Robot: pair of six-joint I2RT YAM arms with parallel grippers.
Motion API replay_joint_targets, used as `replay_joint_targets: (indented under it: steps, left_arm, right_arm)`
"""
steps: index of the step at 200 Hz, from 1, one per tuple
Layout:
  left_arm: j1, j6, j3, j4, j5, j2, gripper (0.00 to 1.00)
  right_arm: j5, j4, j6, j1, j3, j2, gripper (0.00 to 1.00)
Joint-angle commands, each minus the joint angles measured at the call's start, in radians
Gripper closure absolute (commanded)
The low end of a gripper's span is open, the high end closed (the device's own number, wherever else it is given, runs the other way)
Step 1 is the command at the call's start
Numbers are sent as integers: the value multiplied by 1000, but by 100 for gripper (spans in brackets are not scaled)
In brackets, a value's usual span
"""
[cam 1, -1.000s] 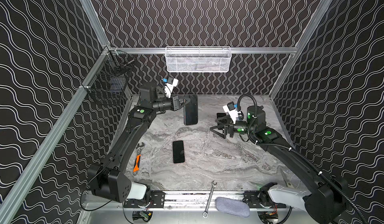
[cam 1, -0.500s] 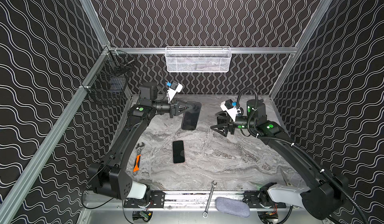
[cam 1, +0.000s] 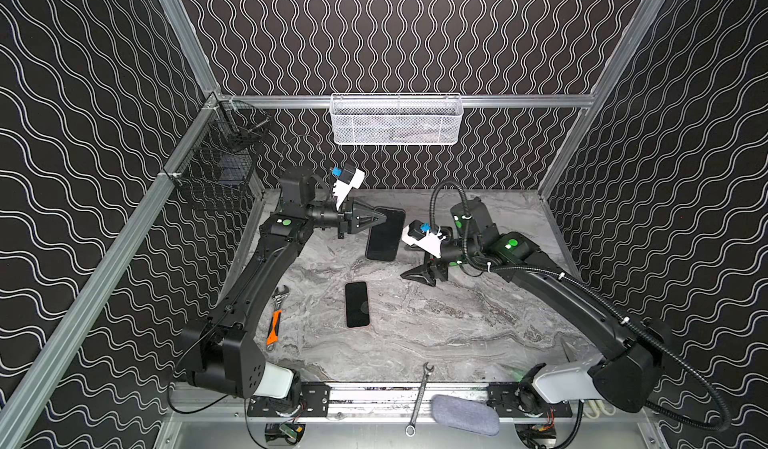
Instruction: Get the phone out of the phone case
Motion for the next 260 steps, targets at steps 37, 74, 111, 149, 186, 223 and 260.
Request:
replay_joint_targets:
  steps: [37, 74, 111, 149, 186, 223, 260]
  left_arm:
    - [2, 5, -12, 45, 119, 8, 100]
    - [-2, 5, -17, 45, 124, 3, 100]
    - [-15, -2, -24, 44, 124, -9, 100]
    - [-27, -4, -32, 44, 125, -26, 100]
    - [-41, 0, -49, 45, 116, -41, 100]
    - [-52, -10, -44, 46, 127, -39, 100]
    - [-57, -15, -43, 44, 136, -43, 100]
  right_arm:
    - [84, -44, -11, 63, 8, -8, 38]
    - [104, -48, 4, 78, 22, 7, 45]
    - [115, -53, 17, 92, 37, 21, 50]
    - [121, -54, 25, 110, 50, 31, 55]
    - [114, -65, 39, 127, 67, 39, 62]
    - [115, -80, 48, 140, 69, 42, 67]
    - [113, -92, 56, 153, 70, 43, 75]
